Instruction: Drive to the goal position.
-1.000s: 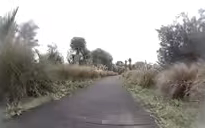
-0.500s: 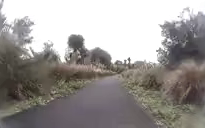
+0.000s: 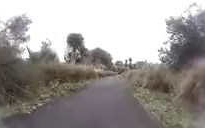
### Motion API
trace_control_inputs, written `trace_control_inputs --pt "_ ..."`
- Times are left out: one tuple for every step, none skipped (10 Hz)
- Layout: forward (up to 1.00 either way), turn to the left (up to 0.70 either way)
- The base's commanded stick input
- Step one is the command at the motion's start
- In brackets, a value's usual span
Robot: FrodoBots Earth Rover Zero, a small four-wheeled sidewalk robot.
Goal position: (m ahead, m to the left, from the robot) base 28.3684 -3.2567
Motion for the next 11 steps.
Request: trace_control_inputs --pt "0.85 -0.23" --pt "0.85 -0.29" --pt "0.85 -0.09" --pt "0.85 0.0" --pt "0.85 0.0" --pt "0.85 0.0" --pt "0.85 0.0" --pt "0.85 0.0" --pt "0.85 0.0" --pt "0.85 0.0" --pt "0.85 0.0"
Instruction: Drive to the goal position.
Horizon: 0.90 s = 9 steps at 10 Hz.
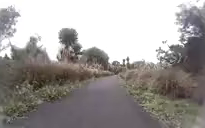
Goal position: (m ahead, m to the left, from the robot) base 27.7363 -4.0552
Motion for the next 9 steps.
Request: trace_control_inputs --pt "0.85 0.0" --pt "0.85 0.0" --pt "0.85 0.0" --pt "0.85 0.0" --pt "0.85 0.0" --pt "0.85 0.0" --pt "0.85 0.0" --pt "0.85 0.0" --pt "0.85 -0.34"
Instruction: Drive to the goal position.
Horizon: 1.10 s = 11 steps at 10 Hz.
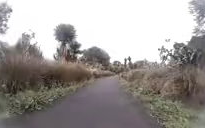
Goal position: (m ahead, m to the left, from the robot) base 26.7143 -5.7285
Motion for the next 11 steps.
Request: trace_control_inputs --pt "0.85 -0.34" --pt "0.85 -0.23" --pt "0.85 0.0" --pt "0.85 0.0" --pt "0.85 0.0" --pt "0.85 0.0" --pt "0.85 0.0" --pt "0.85 0.0" --pt "0.85 0.0" --pt "0.85 0.0" --pt "0.85 0.0"
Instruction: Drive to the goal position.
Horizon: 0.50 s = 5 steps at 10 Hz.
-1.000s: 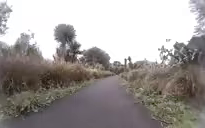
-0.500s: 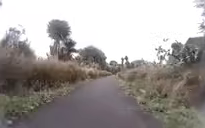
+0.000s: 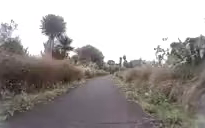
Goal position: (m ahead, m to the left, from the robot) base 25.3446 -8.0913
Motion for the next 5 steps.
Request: trace_control_inputs --pt "0.85 0.0" --pt "0.85 0.0" --pt "0.85 0.0" --pt "0.85 0.0" --pt "0.85 0.0"
